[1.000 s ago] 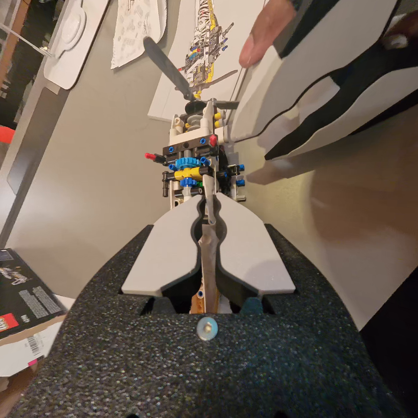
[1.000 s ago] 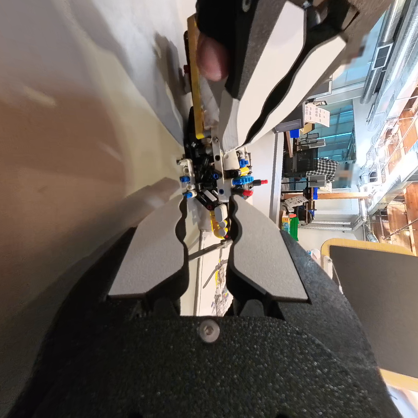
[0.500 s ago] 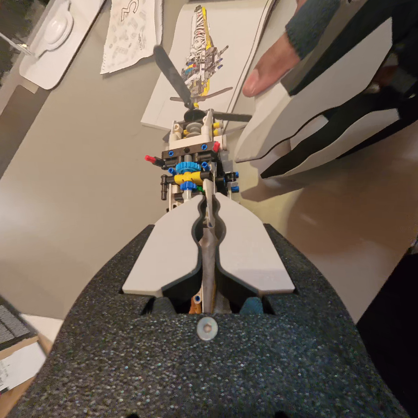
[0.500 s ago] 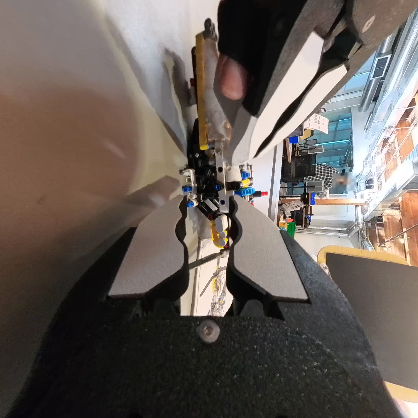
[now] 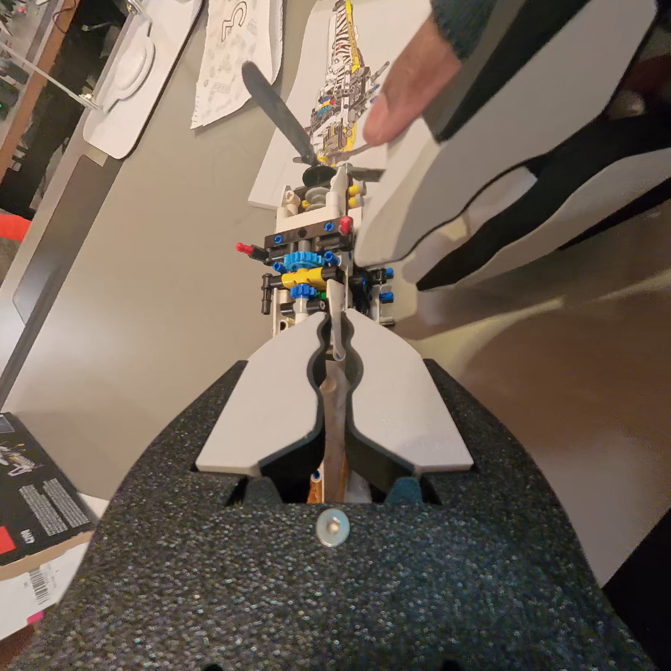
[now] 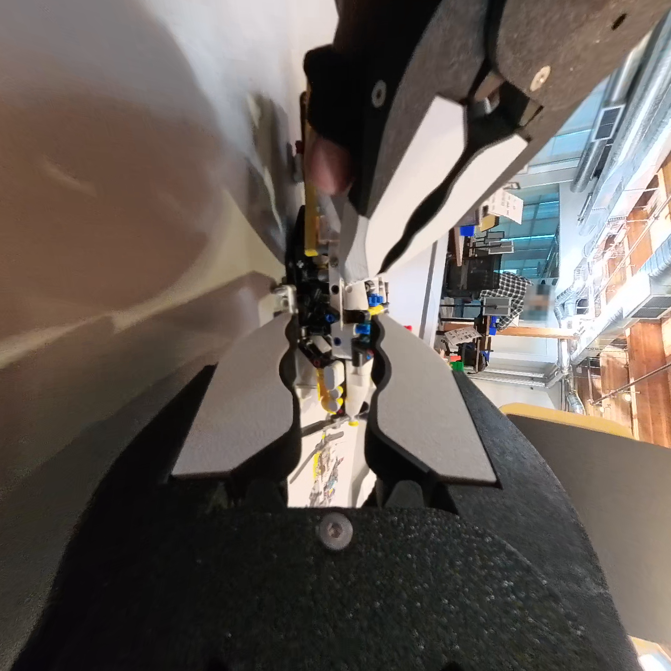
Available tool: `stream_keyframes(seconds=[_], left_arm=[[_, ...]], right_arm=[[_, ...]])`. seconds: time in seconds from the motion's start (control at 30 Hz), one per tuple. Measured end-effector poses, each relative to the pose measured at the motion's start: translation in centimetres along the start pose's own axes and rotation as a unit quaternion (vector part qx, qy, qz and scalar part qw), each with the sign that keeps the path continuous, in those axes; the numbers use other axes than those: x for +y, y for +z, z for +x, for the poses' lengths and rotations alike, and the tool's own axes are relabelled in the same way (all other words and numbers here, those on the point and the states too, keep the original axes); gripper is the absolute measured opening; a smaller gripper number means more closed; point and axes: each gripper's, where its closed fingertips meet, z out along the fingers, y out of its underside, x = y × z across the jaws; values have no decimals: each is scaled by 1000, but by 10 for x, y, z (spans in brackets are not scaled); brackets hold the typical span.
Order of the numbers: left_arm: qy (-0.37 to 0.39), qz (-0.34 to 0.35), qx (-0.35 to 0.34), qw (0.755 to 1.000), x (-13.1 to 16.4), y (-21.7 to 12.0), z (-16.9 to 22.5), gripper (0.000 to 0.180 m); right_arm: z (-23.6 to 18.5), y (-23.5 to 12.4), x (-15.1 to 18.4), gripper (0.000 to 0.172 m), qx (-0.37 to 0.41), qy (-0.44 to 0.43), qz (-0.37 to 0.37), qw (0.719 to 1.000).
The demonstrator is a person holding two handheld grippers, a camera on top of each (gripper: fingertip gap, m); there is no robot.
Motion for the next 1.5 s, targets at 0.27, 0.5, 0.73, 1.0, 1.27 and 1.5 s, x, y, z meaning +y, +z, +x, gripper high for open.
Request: stream_keyframes(seconds=[0.27, 0.5, 0.73, 1.0, 1.27, 1.5], left_arm=[[-28, 39, 53, 997, -1, -2, 1, 4], [-119, 77, 148, 979, -1, -7, 2, 2], [-100, 80, 180, 975, 1, -10, 0, 2], [74, 86, 119, 986, 4, -11, 4, 1], [0, 101, 155, 983, 4, -12, 5, 2], [-33, 84, 130, 987, 9, -24, -2, 9]], right_arm=[[11, 16, 8, 43, -41, 69, -7, 997], [8, 24, 3, 37, -52, 70, 9, 996], [9, 28, 3, 38, -56, 89, 17, 994], [6, 26, -1, 38, -67, 118, 46, 990], [6, 24, -1, 37, -73, 135, 55, 987], [6, 23, 0, 37, -64, 132, 50, 988]])
